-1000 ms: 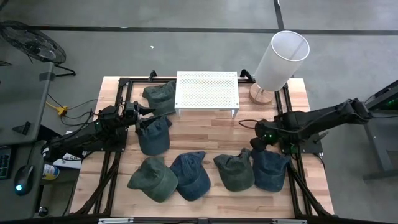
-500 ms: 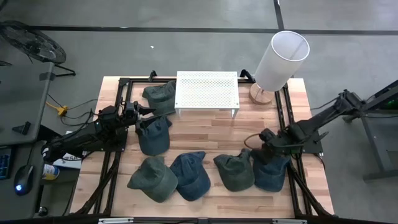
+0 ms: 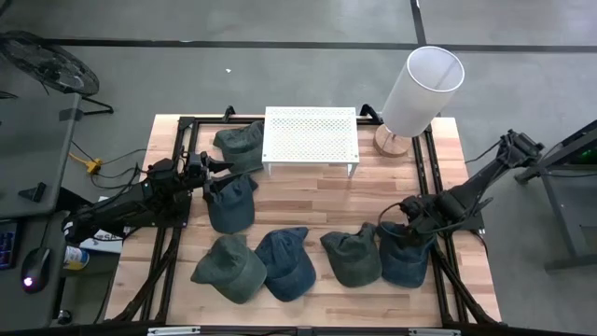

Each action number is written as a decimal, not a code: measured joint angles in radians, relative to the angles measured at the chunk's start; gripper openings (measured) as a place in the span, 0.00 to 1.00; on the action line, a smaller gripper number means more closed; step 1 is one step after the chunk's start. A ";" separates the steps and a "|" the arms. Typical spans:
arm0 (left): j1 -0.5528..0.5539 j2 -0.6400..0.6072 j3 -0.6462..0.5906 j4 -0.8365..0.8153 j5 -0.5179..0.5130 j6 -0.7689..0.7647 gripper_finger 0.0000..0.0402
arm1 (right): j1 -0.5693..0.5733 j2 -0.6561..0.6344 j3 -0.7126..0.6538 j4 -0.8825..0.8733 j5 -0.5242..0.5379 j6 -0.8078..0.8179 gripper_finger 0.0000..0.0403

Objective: Pick & Place hat
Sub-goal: Put the dark blue cap on the shelf

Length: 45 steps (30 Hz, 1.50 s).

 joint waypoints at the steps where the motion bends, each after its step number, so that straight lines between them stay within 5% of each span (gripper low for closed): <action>1: 0.000 0.000 0.000 0.000 0.000 0.000 0.67 | 0.002 0.006 0.000 -0.015 -0.005 0.039 0.59; 13: 0.000 0.000 0.000 0.000 0.000 0.000 0.67 | -0.086 0.174 -0.082 0.126 -0.212 0.239 0.59; 36: 0.000 0.000 0.000 0.000 0.000 0.000 0.67 | -0.279 0.271 -0.227 0.373 -0.284 0.245 0.58; 45: 0.000 0.000 0.000 0.000 0.000 0.000 0.67 | -0.280 0.273 -0.228 0.372 -0.260 0.241 0.39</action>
